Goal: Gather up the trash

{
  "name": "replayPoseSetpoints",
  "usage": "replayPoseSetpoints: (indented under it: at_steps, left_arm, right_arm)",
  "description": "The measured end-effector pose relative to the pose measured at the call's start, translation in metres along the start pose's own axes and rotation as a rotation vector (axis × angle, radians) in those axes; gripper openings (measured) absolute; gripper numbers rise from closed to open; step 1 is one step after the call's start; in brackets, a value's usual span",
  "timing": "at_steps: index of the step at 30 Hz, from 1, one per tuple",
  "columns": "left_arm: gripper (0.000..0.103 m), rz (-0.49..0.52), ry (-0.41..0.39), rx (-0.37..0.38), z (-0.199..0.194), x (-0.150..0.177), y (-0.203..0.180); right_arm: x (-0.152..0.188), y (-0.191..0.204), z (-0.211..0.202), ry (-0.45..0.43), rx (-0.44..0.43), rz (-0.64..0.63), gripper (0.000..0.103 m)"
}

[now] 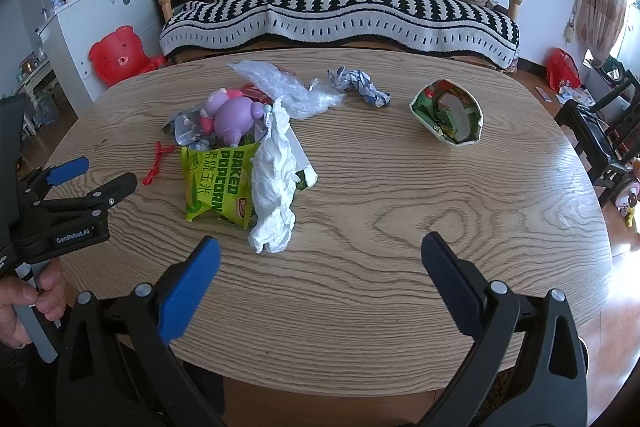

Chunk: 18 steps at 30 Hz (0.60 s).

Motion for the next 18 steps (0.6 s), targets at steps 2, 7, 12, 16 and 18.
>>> replayPoseSetpoints:
  at_steps: [2, 7, 12, 16, 18]
  left_arm:
    - [0.097, -0.001, 0.000, 0.000, 0.000, 0.000, 0.000]
    - [0.097, 0.000, 0.000, 0.000, 0.000, 0.000, 0.001]
    - [0.097, 0.000, 0.001, 0.002, 0.001, 0.000, 0.002]
    - [0.097, -0.006, -0.002, 0.004, 0.002, 0.001, 0.006]
    - [0.097, -0.007, 0.010, -0.006, 0.006, 0.002, 0.011]
  right_arm:
    - [0.000, 0.000, 0.000, 0.000, 0.001, 0.000, 0.097]
    - [0.000, -0.001, 0.001, -0.001, 0.000, 0.000, 0.097]
    - [0.000, -0.001, 0.001, -0.001, 0.000, 0.000, 0.097]
    - [0.000, 0.012, 0.002, 0.006, -0.011, -0.005, 0.097]
    - [-0.001, 0.019, 0.005, 0.015, -0.026, -0.010, 0.097]
Point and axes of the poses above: each gripper's, at about its wrist camera, not at the fingertips, and z roughly the way its jaws point, y to its left, x to its underside, the point moved 6 cm from there along z, roughly the way its jaws point, and after that the axes turned 9 degrees about -z, right-handed, at the moved point
